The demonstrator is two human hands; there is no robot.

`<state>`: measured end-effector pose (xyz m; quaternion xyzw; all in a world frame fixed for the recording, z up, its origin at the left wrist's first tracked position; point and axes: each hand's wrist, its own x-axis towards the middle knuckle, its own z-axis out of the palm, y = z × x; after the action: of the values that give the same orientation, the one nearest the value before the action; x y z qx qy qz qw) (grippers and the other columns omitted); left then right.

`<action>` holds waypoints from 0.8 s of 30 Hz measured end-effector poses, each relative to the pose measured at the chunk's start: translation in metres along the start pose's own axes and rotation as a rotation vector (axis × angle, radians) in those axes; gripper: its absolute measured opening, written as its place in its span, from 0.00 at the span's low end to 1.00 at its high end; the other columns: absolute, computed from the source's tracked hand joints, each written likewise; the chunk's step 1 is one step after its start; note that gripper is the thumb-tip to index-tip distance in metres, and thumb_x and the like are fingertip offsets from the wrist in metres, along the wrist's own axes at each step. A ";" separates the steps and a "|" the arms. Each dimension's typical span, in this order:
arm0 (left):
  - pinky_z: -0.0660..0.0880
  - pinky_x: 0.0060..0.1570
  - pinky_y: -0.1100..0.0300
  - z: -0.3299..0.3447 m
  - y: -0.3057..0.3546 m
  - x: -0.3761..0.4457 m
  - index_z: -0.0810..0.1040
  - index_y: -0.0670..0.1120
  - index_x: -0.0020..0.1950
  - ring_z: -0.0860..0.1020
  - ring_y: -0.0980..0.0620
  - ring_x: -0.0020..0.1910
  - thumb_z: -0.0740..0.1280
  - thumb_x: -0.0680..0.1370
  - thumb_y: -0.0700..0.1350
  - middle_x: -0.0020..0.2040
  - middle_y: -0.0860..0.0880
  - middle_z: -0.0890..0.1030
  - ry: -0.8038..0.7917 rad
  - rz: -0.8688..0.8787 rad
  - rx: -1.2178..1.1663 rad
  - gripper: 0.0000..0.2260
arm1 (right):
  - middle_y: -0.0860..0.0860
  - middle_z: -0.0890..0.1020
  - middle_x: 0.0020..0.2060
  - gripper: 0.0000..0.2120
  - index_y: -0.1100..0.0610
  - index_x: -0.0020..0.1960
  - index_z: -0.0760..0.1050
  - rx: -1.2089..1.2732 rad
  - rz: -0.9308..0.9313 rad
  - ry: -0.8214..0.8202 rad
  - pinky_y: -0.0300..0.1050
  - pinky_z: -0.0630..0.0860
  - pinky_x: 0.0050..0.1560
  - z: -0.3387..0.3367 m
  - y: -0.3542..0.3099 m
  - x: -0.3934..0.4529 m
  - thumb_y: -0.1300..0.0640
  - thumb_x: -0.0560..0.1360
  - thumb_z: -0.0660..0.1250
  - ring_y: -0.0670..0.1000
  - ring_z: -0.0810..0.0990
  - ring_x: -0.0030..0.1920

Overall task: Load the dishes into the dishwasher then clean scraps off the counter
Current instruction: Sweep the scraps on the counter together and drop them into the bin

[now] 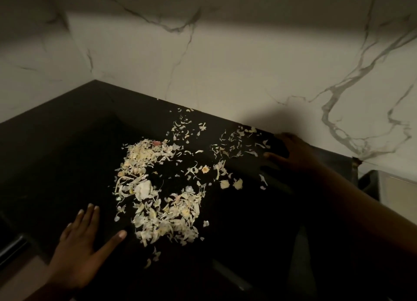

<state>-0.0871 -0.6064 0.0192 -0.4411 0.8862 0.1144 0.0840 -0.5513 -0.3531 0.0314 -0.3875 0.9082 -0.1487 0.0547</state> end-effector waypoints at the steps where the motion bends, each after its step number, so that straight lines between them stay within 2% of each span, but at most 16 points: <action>1: 0.41 0.74 0.54 0.000 0.000 -0.001 0.36 0.52 0.75 0.37 0.57 0.74 0.33 0.57 0.81 0.75 0.54 0.36 0.005 -0.001 0.000 0.53 | 0.54 0.63 0.74 0.46 0.51 0.75 0.59 -0.018 0.011 -0.023 0.54 0.62 0.70 0.002 0.002 0.003 0.25 0.65 0.55 0.55 0.62 0.72; 5: 0.41 0.74 0.54 0.001 0.000 -0.002 0.37 0.51 0.75 0.38 0.56 0.74 0.32 0.58 0.81 0.75 0.53 0.37 0.018 0.003 -0.007 0.53 | 0.51 0.53 0.77 0.51 0.50 0.78 0.51 0.038 -0.014 -0.175 0.58 0.56 0.73 0.016 -0.030 0.004 0.23 0.64 0.54 0.56 0.53 0.76; 9: 0.41 0.74 0.53 0.001 -0.001 -0.003 0.35 0.52 0.74 0.37 0.56 0.74 0.32 0.57 0.81 0.75 0.53 0.36 -0.003 -0.002 0.000 0.52 | 0.49 0.51 0.77 0.58 0.50 0.78 0.48 0.072 -0.275 -0.279 0.55 0.58 0.71 0.036 -0.094 -0.021 0.17 0.58 0.53 0.53 0.52 0.76; 11: 0.41 0.74 0.53 -0.001 -0.001 -0.002 0.34 0.53 0.73 0.36 0.56 0.74 0.30 0.55 0.82 0.75 0.53 0.35 -0.024 -0.008 0.012 0.53 | 0.47 0.50 0.77 0.53 0.48 0.78 0.47 0.224 -0.337 -0.380 0.51 0.58 0.71 0.042 -0.116 -0.032 0.24 0.62 0.60 0.51 0.52 0.76; 12: 0.42 0.74 0.52 -0.003 0.000 0.000 0.33 0.53 0.73 0.36 0.56 0.73 0.29 0.53 0.82 0.75 0.53 0.34 -0.031 -0.011 0.023 0.54 | 0.47 0.52 0.77 0.50 0.46 0.77 0.48 0.342 -0.361 -0.389 0.50 0.61 0.70 0.043 -0.122 -0.033 0.27 0.64 0.64 0.50 0.55 0.75; 15: 0.42 0.74 0.53 -0.008 0.005 0.003 0.30 0.52 0.71 0.35 0.57 0.72 0.26 0.49 0.82 0.73 0.52 0.32 -0.054 -0.022 0.052 0.56 | 0.48 0.61 0.74 0.39 0.43 0.74 0.58 0.551 -0.312 -0.201 0.53 0.70 0.66 0.033 -0.117 -0.007 0.30 0.68 0.65 0.51 0.66 0.70; 16: 0.42 0.74 0.53 -0.009 0.006 0.003 0.30 0.52 0.71 0.35 0.57 0.72 0.25 0.49 0.81 0.73 0.52 0.32 -0.056 -0.023 0.054 0.56 | 0.49 0.63 0.74 0.37 0.44 0.73 0.61 0.528 -0.266 -0.124 0.54 0.69 0.66 0.027 -0.109 0.009 0.31 0.69 0.64 0.51 0.67 0.70; 18: 0.42 0.74 0.53 -0.009 0.005 0.003 0.28 0.51 0.70 0.35 0.57 0.72 0.25 0.49 0.81 0.73 0.52 0.31 -0.056 -0.023 0.056 0.57 | 0.51 0.65 0.73 0.37 0.46 0.73 0.63 0.328 -0.236 -0.051 0.54 0.65 0.69 0.014 -0.087 0.042 0.29 0.69 0.63 0.53 0.65 0.71; 21: 0.41 0.74 0.54 -0.009 0.003 0.003 0.29 0.52 0.71 0.34 0.57 0.72 0.26 0.50 0.82 0.73 0.53 0.32 -0.044 -0.021 0.041 0.56 | 0.50 0.68 0.72 0.46 0.46 0.73 0.65 0.046 -0.259 -0.079 0.48 0.62 0.69 0.011 -0.055 0.074 0.21 0.63 0.53 0.52 0.66 0.71; 23: 0.40 0.74 0.54 -0.006 0.002 0.001 0.30 0.53 0.71 0.34 0.57 0.73 0.27 0.52 0.82 0.74 0.54 0.32 -0.029 -0.015 0.035 0.54 | 0.49 0.67 0.73 0.47 0.48 0.73 0.64 0.003 -0.271 -0.097 0.46 0.60 0.70 0.019 -0.045 0.082 0.20 0.64 0.54 0.50 0.64 0.72; 24: 0.40 0.74 0.55 -0.005 0.002 0.001 0.30 0.53 0.72 0.33 0.57 0.73 0.27 0.53 0.82 0.74 0.54 0.32 -0.020 -0.012 0.029 0.54 | 0.49 0.65 0.74 0.44 0.49 0.74 0.63 0.005 -0.270 -0.111 0.45 0.58 0.71 0.024 -0.044 0.082 0.24 0.66 0.56 0.50 0.62 0.73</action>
<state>-0.0895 -0.6070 0.0244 -0.4442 0.8841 0.1056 0.0999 -0.5732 -0.4464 0.0235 -0.5136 0.8430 -0.1353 0.0853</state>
